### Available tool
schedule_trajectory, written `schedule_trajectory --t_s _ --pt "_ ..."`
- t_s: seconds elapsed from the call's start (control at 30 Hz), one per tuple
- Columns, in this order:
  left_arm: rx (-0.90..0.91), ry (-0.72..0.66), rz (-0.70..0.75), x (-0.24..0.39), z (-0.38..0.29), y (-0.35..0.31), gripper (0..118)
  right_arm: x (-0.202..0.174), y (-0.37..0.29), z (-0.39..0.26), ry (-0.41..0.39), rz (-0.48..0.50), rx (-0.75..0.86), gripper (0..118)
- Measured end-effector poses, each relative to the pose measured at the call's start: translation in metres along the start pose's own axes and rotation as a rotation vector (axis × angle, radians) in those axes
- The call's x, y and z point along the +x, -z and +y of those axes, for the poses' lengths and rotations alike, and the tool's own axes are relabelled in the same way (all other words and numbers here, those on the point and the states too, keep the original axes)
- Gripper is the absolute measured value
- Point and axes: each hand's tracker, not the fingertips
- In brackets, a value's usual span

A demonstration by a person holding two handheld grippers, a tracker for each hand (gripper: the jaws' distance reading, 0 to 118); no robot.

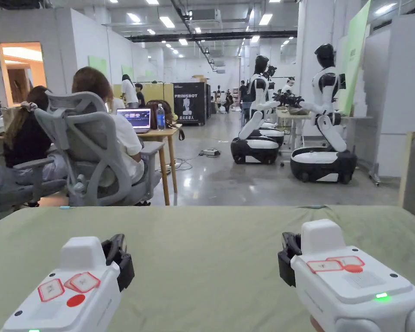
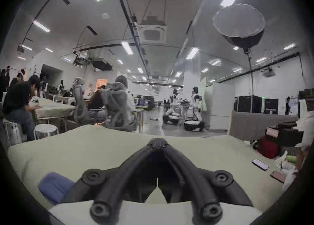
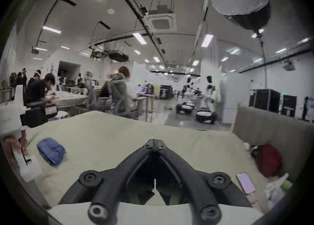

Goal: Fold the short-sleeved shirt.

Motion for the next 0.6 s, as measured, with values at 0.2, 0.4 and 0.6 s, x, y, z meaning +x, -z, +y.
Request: schedule_trajectory --t_s 0.2,0.4,0.6 --pt "0.014 0.132 0.037 0.059 -0.050 -0.060 0 0.054 -0.067 -0.060 0.043 -0.172 0.017 0" --pt "-0.055 0.080 0.015 0.075 -0.077 -0.069 0 0.062 -0.079 -0.095 0.074 -0.200 0.004 0" --pt "-0.023 0.138 0.018 0.085 -0.078 -0.059 0 0.045 -0.062 -0.095 0.041 -0.178 -0.002 0"
